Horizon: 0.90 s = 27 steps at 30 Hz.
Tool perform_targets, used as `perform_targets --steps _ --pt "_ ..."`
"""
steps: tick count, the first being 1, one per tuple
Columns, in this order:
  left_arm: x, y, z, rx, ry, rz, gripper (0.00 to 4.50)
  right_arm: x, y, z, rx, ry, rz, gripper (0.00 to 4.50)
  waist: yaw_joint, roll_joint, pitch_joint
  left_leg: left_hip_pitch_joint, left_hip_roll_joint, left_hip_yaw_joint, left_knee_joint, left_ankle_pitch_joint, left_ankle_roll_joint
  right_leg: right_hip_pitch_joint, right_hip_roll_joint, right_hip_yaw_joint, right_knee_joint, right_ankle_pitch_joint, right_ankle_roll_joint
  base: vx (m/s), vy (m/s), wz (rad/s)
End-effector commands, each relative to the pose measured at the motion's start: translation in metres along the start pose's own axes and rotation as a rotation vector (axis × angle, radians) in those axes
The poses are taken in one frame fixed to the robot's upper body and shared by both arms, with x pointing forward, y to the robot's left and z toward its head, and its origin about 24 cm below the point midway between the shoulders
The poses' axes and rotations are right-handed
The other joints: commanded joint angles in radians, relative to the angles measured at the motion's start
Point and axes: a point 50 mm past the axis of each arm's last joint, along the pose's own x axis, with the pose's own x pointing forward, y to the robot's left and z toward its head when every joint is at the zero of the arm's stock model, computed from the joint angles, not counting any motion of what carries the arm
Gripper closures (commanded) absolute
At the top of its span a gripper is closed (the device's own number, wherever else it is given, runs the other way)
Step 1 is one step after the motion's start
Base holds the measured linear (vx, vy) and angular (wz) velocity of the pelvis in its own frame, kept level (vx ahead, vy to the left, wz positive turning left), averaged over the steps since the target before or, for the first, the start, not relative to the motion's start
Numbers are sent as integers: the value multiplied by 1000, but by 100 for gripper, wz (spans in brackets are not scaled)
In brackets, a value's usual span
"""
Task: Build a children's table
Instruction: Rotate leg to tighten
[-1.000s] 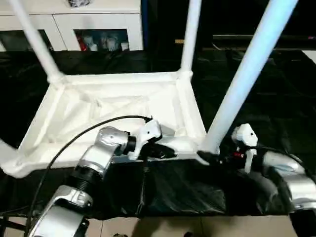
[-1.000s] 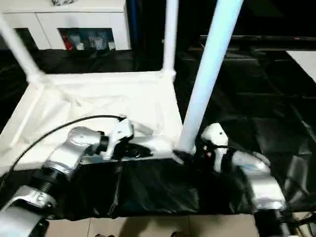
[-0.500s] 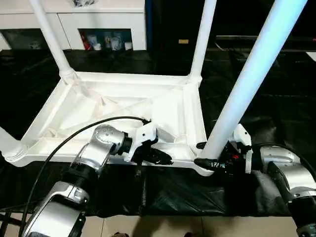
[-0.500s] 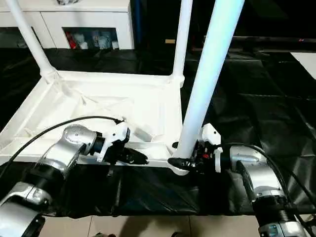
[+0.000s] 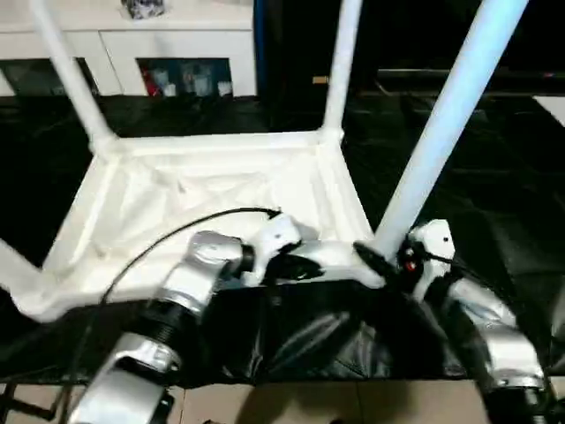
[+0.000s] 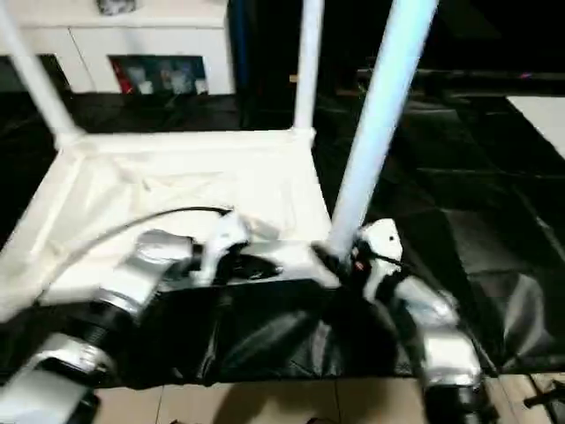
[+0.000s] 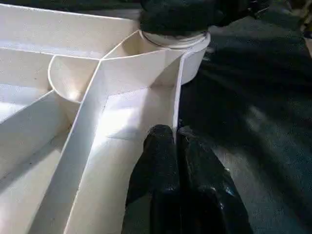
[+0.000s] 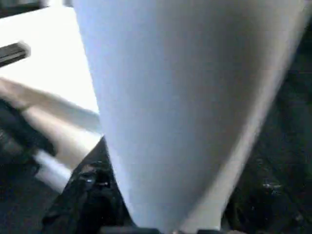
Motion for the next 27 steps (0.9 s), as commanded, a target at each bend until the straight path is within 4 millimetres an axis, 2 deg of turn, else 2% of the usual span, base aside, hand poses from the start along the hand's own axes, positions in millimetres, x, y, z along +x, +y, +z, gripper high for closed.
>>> perform_targets --steps 1,2,4,5,6,7,8,9,11,13,14,16,19,21,23,24,26,27 --pt "34 -19 -3 -76 -25 3 450 19 36 -29 123 118 4 231 -8 -14 -25 2 20 -15 -76 -392 19 10 -29 19 -89 -514 -118 0 0 0" --pt "40 -21 -1 -77 -31 12 450 25 37 -31 143 134 -82 238 -12 -7 -27 2 18 -17 -77 -401 8 8 -30 20 -90 -532 -109 0 0 0" --pt "44 -22 2 -76 -34 27 450 31 38 -30 142 147 -152 238 -20 -12 -28 3 15 -21 -78 -428 0 7 -29 16 -96 -576 -86 0 0 0" --pt "46 -22 3 -71 -33 25 450 33 38 -29 130 152 -166 238 -21 -12 -27 7 15 -20 -76 -438 1 2 -28 18 -100 -586 -80 0 0 0" --pt "47 -23 4 -66 -32 23 450 35 40 -26 114 138 -166 238 -27 -12 -31 4 13 -22 -76 -446 6 3 -27 19 -98 -579 -75 0 0 0" --pt "47 -23 4 -64 -31 22 450 36 40 -24 92 121 -164 238 -28 -9 -35 2 13 -23 -76 -445 7 6 -28 19 -97 -579 -73 0 0 0" --pt "47 -23 4 -60 -31 16 450 37 40 -21 73 98 -161 238 -27 -10 -36 2 14 -22 -75 -439 13 4 -28 21 -99 -570 -70 0 0 0" --pt "46 -23 4 -53 -29 8 450 39 41 -16 82 58 -146 238 -28 -11 -39 0 14 -21 -74 -433 20 5 -28 23 -97 -554 -74 0 0 0" --pt "43 -22 3 -49 -27 7 450 38 42 -14 91 43 -119 178 -28 -10 -39 -3 13 -21 -74 -425 24 7 -27 23 -95 -540 -78 0 0 0" --pt "37 -16 0 -48 -22 25 450 35 40 -14 81 57 -69 173 -26 -10 -50 -3 15 -18 -70 -402 37 14 -25 26 -88 -479 -101 0 0 0" --pt "37 -16 0 -48 -22 25 450 35 40 -14 81 57 -69 173 -25 -10 -49 -4 14 -17 -70 -395 39 13 -25 27 -88 -470 -105 0 0 0" --pt "35 -14 -1 -46 -19 31 450 33 38 -13 56 63 -61 138 -24 -10 -51 -6 14 -15 -70 -379 41 16 -25 26 -86 -455 -114 0 0 0" --pt "31 -13 -4 -40 -14 28 450 28 34 -12 -23 70 -32 129 -21 -9 -53 -7 15 -14 -67 -364 44 19 -27 26 -85 -444 -121 0 0 0" --pt "24 -10 -8 -30 -6 22 450 10 23 -8 -65 64 68 129 -17 -13 -56 -10 14 -12 -63 -341 57 24 -26 28 -81 -411 -124 0 0 0" --pt "22 -10 -8 -27 -4 20 450 4 19 -7 -68 65 99 129 -11 -13 -59 -6 17 -9 -58 -322 73 24 -26 30 -78 -367 -135 0 0 0" --pt "19 -8 -9 -23 -2 18 450 -13 10 -2 -106 64 162 129 -9 -13 -61 -14 16 -8 -55 -278 92 33 -25 29 -68 -284 -162 0 0 0" --pt "17 -7 -10 -19 0 17 450 -25 3 0 -119 77 201 129 0 -15 -63 -11 18 -5 -47 -252 116 36 -25 28 -64 -238 -182 0 0 0" --pt "16 -7 -11 -17 2 17 450 -30 -1 2 -125 83 211 129 2 -12 -64 -14 16 -5 -45 -236 125 35 -26 27 -62 -234 -191 0 0 0"
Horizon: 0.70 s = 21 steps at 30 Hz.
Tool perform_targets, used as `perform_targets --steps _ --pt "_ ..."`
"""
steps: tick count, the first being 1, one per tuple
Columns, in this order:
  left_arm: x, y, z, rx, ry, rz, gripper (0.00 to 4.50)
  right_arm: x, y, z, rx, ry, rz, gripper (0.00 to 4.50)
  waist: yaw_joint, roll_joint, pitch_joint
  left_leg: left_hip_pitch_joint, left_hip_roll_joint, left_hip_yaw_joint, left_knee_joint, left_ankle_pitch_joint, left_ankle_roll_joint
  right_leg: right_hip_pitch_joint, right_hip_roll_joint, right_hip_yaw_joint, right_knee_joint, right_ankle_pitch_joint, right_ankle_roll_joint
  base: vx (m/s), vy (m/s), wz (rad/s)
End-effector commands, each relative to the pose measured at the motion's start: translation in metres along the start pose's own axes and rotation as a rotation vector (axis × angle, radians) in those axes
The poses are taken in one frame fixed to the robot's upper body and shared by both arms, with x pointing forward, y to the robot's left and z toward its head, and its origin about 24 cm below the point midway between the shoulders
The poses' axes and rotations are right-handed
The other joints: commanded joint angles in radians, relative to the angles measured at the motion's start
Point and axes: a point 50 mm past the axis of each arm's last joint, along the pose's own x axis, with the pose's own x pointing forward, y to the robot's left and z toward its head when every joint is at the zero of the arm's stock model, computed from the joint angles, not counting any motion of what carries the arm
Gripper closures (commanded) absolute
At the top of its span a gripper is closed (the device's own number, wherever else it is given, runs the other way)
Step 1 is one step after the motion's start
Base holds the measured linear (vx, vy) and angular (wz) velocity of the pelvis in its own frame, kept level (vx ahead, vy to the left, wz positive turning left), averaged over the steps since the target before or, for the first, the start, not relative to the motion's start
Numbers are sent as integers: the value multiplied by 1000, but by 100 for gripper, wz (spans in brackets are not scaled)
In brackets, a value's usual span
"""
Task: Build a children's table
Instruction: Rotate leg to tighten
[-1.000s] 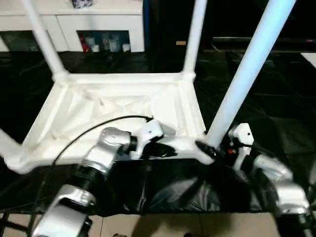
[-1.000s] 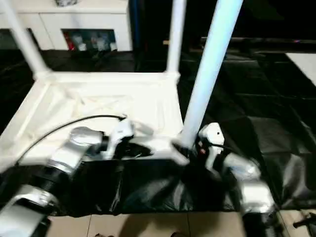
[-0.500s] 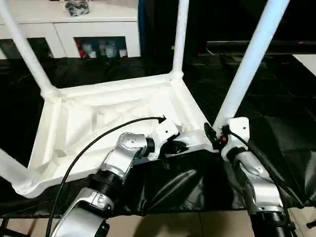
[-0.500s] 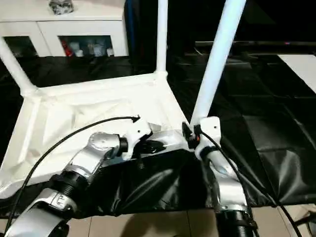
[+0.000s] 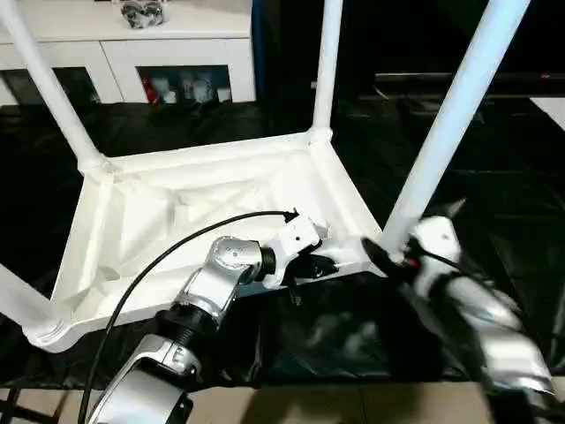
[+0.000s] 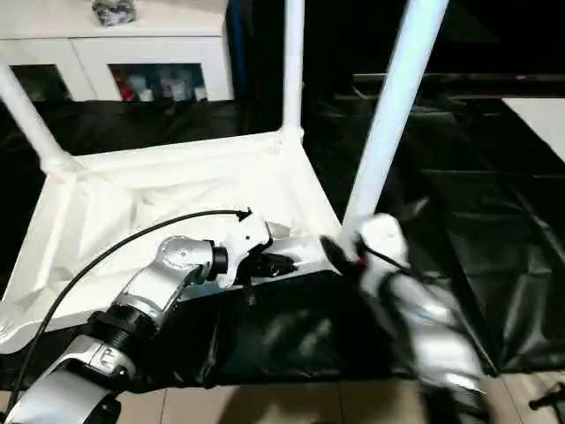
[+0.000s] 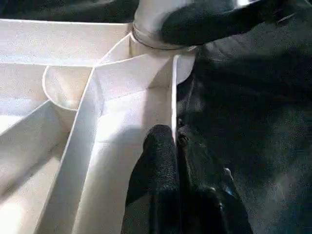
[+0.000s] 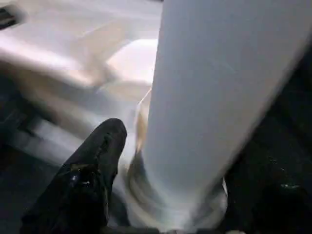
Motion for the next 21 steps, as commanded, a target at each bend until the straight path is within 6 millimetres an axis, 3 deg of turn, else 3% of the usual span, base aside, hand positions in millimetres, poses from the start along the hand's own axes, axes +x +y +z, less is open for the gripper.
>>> perform_targets --steps 1,5,6,12,13,17,18,21 --pt "1 -4 -14 -45 27 -7 450 -2 14 1 20 -17 149 129 1 -29 -46 -9 20 -3 -45 -220 120 41 -30 15 -67 -236 -192 0 0 0" --pt "-1 -3 -16 -40 31 -13 450 -10 9 0 9 -6 156 129 9 -29 -48 -6 21 -3 -41 -191 123 40 -30 12 -62 -225 -205 0 0 0" --pt "-2 -4 -17 -32 30 -19 450 -10 11 0 9 -2 163 129 8 -34 -47 -7 21 -2 -41 -194 123 40 -29 12 -63 -232 -204 0 0 0" --pt "-10 -4 -16 -2 0 -58 450 -28 7 4 -12 18 113 129 15 -32 -45 -5 22 -4 -45 -220 106 38 -30 13 -67 -292 -171 0 0 0" --pt "-11 -4 -16 2 4 -61 450 -31 4 3 8 19 94 98 14 -31 -45 -4 22 -5 -46 -228 103 36 -30 12 -67 -301 -172 0 0 0" --pt "-17 1 -19 8 19 -41 450 -35 8 3 64 19 127 85 10 -29 -46 -8 21 -7 -45 -227 102 39 -30 11 -66 -302 -170 0 0 0" --pt "-18 2 -19 8 20 -40 450 -36 11 4 66 23 143 51 10 -31 -46 -9 21 -6 -44 -225 101 38 -29 11 -67 -303 -166 0 0 0" --pt "-19 3 -20 7 21 -39 450 -36 19 3 62 32 175 48 8 -28 -44 -10 18 -6 -43 -251 87 36 -28 11 -70 -346 -151 0 0 0"
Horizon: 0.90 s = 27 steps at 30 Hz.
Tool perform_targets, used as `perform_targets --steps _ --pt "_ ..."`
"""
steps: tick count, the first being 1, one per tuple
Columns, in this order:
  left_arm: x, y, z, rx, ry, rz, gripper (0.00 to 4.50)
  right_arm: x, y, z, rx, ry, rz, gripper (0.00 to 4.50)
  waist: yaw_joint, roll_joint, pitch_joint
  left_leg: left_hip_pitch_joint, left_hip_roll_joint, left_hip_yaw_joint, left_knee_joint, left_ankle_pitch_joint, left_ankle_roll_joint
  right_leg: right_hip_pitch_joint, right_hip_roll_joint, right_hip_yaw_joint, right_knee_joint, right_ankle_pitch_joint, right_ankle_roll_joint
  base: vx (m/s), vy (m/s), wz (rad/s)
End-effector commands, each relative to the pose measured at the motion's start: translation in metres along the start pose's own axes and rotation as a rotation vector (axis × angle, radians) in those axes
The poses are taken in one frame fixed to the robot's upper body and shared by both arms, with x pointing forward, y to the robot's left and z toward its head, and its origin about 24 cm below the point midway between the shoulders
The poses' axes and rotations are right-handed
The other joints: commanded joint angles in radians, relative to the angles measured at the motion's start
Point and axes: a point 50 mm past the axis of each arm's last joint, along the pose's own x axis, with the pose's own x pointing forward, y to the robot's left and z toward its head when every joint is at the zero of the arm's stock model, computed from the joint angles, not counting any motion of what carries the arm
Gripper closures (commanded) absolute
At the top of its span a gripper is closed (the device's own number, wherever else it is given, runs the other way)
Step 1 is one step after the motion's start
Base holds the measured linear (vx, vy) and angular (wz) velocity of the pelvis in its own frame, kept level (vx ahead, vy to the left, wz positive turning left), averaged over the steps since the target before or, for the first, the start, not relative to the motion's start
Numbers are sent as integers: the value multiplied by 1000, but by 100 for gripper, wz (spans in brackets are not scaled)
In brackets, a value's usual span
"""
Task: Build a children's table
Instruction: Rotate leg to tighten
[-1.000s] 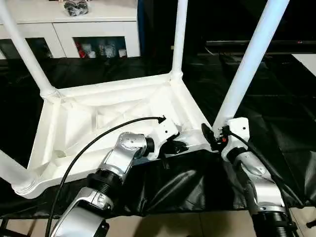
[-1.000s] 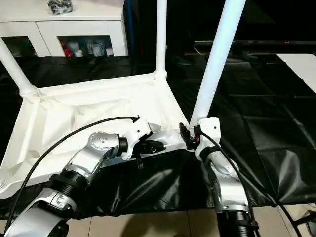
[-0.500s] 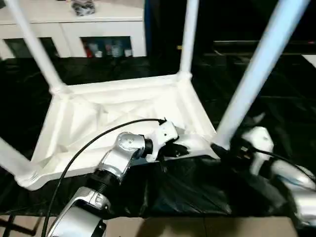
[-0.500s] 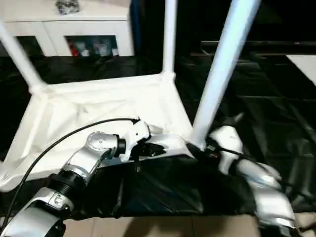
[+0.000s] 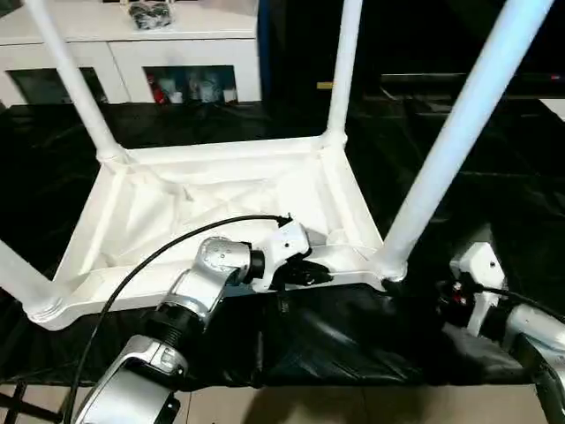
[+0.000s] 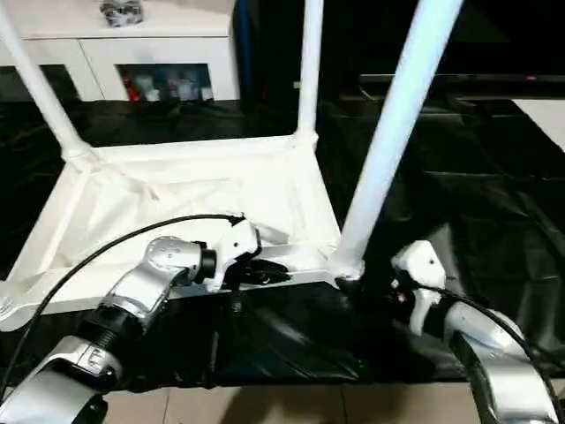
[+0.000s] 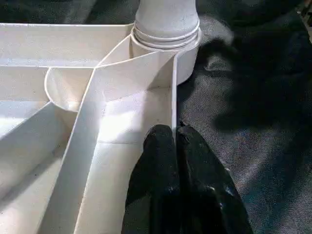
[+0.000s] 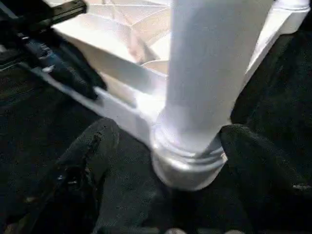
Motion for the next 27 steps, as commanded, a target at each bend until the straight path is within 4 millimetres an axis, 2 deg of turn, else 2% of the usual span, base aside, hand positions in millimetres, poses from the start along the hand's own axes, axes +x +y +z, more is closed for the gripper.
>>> perform_targets --steps 1,2,3,4,5,7,9,11,12,13,14,16,17,18,19,20,21,23,24,26,27 --pt "-5 1 -12 -47 16 13 450 6 9 4 -14 -11 50 39 5 -24 -43 -6 14 -7 -51 -256 82 38 -28 13 -82 -355 -156 0 0 0" --pt "-5 1 -12 -47 15 13 450 7 9 4 -19 -13 48 25 2 -25 -42 -7 13 -8 -52 -270 75 38 -28 12 -84 -380 -151 0 0 0" --pt "-5 2 -12 -47 14 18 450 11 9 5 -13 -23 50 13 2 -20 -42 -6 13 -9 -53 -274 70 38 -28 12 -84 -392 -148 0 0 0" --pt "-5 2 -11 -49 11 21 450 16 10 6 -11 -33 51 6 0 -24 -42 -5 12 -9 -53 -285 66 36 -28 12 -87 -418 -139 0 0 0" --pt "-5 3 -11 -49 8 25 450 19 10 7 -17 -40 48 6 -1 -20 -42 -5 11 -10 -53 -284 63 36 -28 11 -87 -424 -138 0 0 0" --pt "-6 5 -10 -49 -2 38 450 35 18 18 -1 -87 67 2 -13 -20 -44 -8 11 -13 -56 -291 50 36 -26 9 -84 -417 -137 0 0 0" --pt "-6 5 -9 -45 -5 41 450 39 21 20 4 -91 71 2 -22 -18 -44 -7 12 -14 -56 -298 51 35 -24 10 -83 -398 -148 0 0 0" --pt "-7 6 -9 -43 -12 49 450 49 30 25 -8 -92 107 2 -24 -18 -45 -6 12 -12 -54 -295 53 35 -23 11 -81 -375 -157 0 0 0" --pt "-7 6 -9 -41 -15 53 450 53 33 27 -14 -92 112 2 -28 -16 -48 -7 12 -12 -54 -275 54 38 -23 11 -75 -328 -174 0 0 0" --pt "-8 7 -6 -56 -40 54 423 60 35 30 -19 -102 102 1 -28 -15 -49 -6 13 -11 -52 -271 55 37 -24 12 -75 -313 -180 0 0 0" --pt "-8 7 -6 -56 -44 53 423 61 35 31 -19 -104 100 1 -32 -14 -49 -7 12 -11 -52 -260 56 39 -23 12 -71 -285 -192 0 0 0" --pt "-12 8 -1 -54 -79 53 393 72 40 35 -2 -108 100 0 -34 -14 -50 -9 10 -9 -48 -234 64 40 -24 12 -66 -236 -210 0 0 0" --pt "-14 8 0 -57 -88 52 388 76 44 37 -11 -107 109 0 -34 -14 -50 -9 10 -9 -48 -234 64 40 -24 12 -66 -236 -210 0 0 0" --pt "-15 9 0 -53 -86 65 382 79 46 38 -21 -107 112 0 -37 -8 -56 -13 13 -11 -45 -185 72 45 -25 11 -55 -144 -233 0 0 0" --pt "-17 10 -1 -48 -77 85 368 82 46 41 -34 -108 104 0 -40 -8 -56 -13 14 -10 -42 -157 82 45 -22 11 -49 -73 -251 0 0 0" --pt "-18 11 -4 -43 -62 90 368 84 43 41 -35 -105 79 0 -40 -8 -57 -12 13 -8 -39 -147 87 45 -20 11 -46 -40 -260 0 0 0" --pt "-20 11 -6 -40 -46 96 347 85 40 42 -43 -103 49 0 -38 -5 -54 -9 12 -6 -38 -149 97 42 -19 12 -45 -10 -273 0 0 0" --pt "-21 13 -11 -32 -20 118 332 86 32 43 -55 -104 1 0 -39 -3 -53 -8 11 -5 -39 -159 97 43 -20 11 -46 -15 -279 0 0 0" --pt "-22 13 -12 -31 -12 128 332 87 28 43 -54 -98 -27 0 -35 4 -51 -3 13 -5 -40 -184 88 43 -21 12 -49 -46 -278 0 0 0" --pt "-23 14 -13 -32 -6 134 319 88 20 41 -52 -80 -77 0 -31 1 -50 0 14 -4 -41 -191 74 42 -21 13 -50 -69 -277 0 0 0" --pt "-25 15 -12 -34 -8 126 309 80 10 37 -54 -79 -110 0 -27 7 -49 1 15 -4 -41 -201 64 43 -21 14 -51 -80 -278 0 0 0"
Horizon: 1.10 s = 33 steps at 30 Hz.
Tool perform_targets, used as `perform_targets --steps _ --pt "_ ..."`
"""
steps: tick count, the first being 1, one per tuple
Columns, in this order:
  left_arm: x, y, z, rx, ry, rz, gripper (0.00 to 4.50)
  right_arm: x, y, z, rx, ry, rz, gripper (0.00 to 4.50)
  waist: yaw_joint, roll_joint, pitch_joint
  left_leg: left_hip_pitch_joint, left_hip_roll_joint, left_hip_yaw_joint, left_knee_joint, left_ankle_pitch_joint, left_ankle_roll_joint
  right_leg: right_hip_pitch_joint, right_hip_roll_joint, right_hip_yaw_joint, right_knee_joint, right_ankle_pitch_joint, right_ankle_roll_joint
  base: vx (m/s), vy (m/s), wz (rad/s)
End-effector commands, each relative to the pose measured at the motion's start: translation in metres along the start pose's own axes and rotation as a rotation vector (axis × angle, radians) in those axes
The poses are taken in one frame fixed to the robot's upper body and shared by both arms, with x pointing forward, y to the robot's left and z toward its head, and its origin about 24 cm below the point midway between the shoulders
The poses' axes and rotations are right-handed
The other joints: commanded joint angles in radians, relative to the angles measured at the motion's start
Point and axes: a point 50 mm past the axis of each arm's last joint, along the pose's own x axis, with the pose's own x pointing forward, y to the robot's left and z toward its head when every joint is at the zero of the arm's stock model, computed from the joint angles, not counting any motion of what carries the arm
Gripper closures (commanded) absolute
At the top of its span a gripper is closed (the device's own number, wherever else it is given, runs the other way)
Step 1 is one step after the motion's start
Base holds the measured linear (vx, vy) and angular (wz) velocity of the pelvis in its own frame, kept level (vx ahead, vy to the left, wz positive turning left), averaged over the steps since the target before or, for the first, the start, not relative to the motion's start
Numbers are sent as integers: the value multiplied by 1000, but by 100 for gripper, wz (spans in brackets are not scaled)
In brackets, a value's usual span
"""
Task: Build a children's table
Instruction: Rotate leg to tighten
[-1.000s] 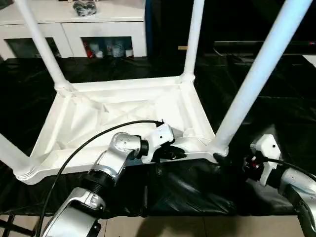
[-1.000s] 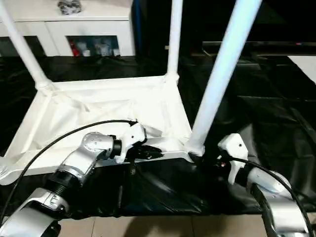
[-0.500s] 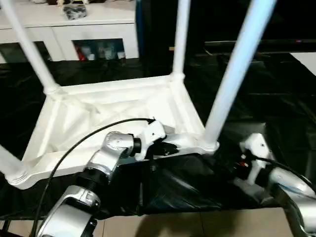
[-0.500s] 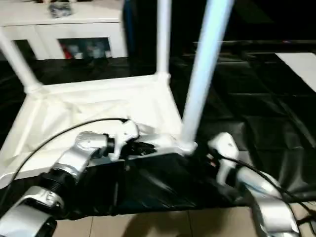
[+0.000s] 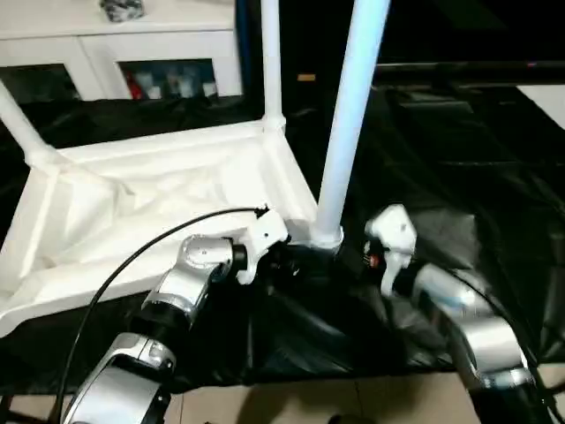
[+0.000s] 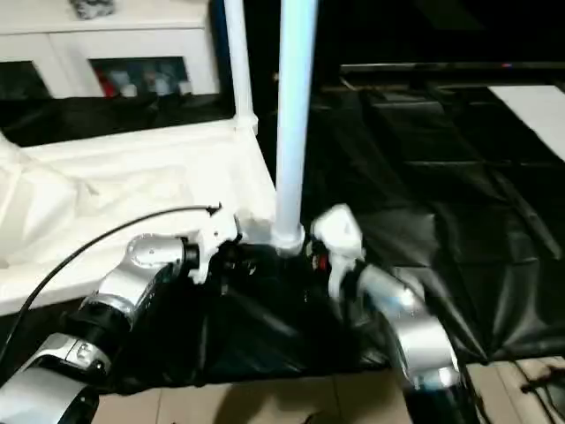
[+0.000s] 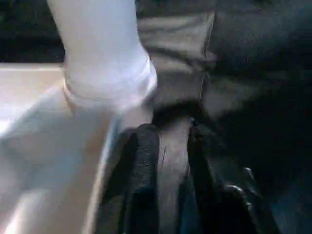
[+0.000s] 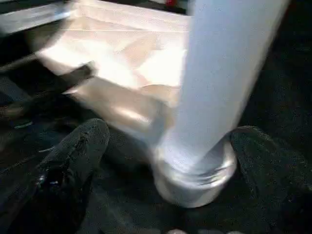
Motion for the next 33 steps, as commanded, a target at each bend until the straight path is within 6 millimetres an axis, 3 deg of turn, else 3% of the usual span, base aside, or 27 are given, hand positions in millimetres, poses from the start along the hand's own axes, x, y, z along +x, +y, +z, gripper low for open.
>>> perform_targets --steps 1,2,3,4,6,8,9,11,13,20,22,24,25,26,27,28,29,30,31,32,33 --pt "-5 2 -1 8 17 2 298 -17 -17 -10 -1 17 -66 0 7 0 -55 11 12 -3 -52 -205 62 58 -25 15 -56 -89 -263 0 0 0" --pt "-5 2 -1 8 16 -2 298 -46 -30 -22 3 27 -91 0 16 -1 -54 17 14 0 -51 -221 61 54 -23 17 -58 -86 -263 0 0 0" --pt "-5 2 -1 8 16 -2 298 -46 -30 -22 3 27 -91 0 35 -1 -53 26 18 3 -49 -228 67 52 -23 20 -59 -77 -264 0 0 0" --pt "-6 4 0 18 22 6 298 -72 -39 -30 -1 35 -101 0 38 -2 -53 23 16 4 -49 -227 74 54 -23 21 -59 -69 -266 0 0 0" --pt "-9 5 0 24 26 8 298 -90 -44 -34 -19 42 -109 0 50 -10 -53 7 12 0 -48 -207 90 67 -28 17 -53 -68 -254 0 0 0" --pt "-16 7 2 16 20 6 298 -91 -44 -34 -33 42 -108 0 46 -13 -52 4 9 -1 -48 -203 96 64 -28 13 -53 -96 -245 0 0 0" --pt "-18 8 3 11 16 5 298 -91 -43 -34 -38 42 -108 0 31 -17 -49 1 10 -3 -52 -224 89 63 -31 10 -61 -196 -223 0 0 0" --pt "-25 10 6 -3 -4 23 298 -94 -42 -33 -24 23 -107 0 27 -18 -46 4 10 -3 -52 -254 79 58 -32 11 -72 -300 -202 0 0 0" --pt "-28 12 10 -26 -40 40 298 -96 -41 -30 3 2 -111 0 29 -20 -48 8 11 -2 -51 -259 78 53 -31 14 -75 -337 -187 0 0 0" --pt "-16 19 32 1 -149 194 298 -72 -51 -4 85 -139 -272 0 28 -9 -57 8 12 -4 -49 -209 69 51 -22 10 -59 -197 -218 0 0 0" --pt "-16 19 36 -6 -170 222 298 -70 -56 4 76 -163 -341 0 32 3 -62 9 12 -4 -45 -165 72 55 -23 12 -49 -102 -235 0 0 0" --pt "-17 21 37 -18 -188 280 298 -69 -61 7 75 -147 -429 0 31 1 -63 9 8 -2 -41 -144 76 57 -19 11 -46 -55 -242 0 0 0" --pt "-17 22 36 -25 -186 310 298 -69 -63 5 83 -129 -466 0 32 6 -62 10 5 0 -40 -150 75 57 -19 11 -50 -65 -240 0 0 0" --pt "-17 24 33 -29 -179 355 298 -67 -62 4 61 -120 -489 0 32 26 -63 12 5 -2 -39 -155 67 56 -20 10 -47 -69 -239 0 0 0" --pt "-17 25 32 -47 -183 395 298 -65 -59 5 56 -120 -491 0 27 12 -62 9 4 0 -39 -176 59 58 -17 9 -52 -82 -233 0 0 0" --pt "-16 26 31 -65 -203 435 298 -65 -57 3 54 -109 -520 0 26 22 -63 10 2 -2 -39 -180 55 59 -17 9 -51 -89 -231 0 0 0" --pt "-16 25 31 -83 -223 460 298 -65 -56 1 52 -100 -545 0 23 13 -62 8 2 -1 -40 -185 54 61 -17 9 -55 -106 -220 0 0 0" --pt "-15 23 31 -97 -237 487 298 -66 -53 -2 87 -91 -574 0 22 14 -62 7 1 -1 -39 -184 56 61 -18 10 -57 -126 -215 0 0 0" --pt "-15 21 30 -106 -235 502 298 -67 -51 -3 98 -81 -592 0 18 4 -62 5 1 1 -39 -184 61 60 -16 11 -60 -137 -211 0 0 0" --pt "-14 20 29 -113 -230 512 298 -67 -50 -4 106 -73 -603 0 20 12 -62 4 2 -1 -40 -174 67 61 -18 11 -60 -155 -204 0 0 0" --pt "-14 18 27 -116 -227 521 298 -67 -47 -6 112 -64 -606 0 17 -2 -63 3 3 -1 -38 -166 74 61 -18 12 -57 -177 -194 0 0 0"
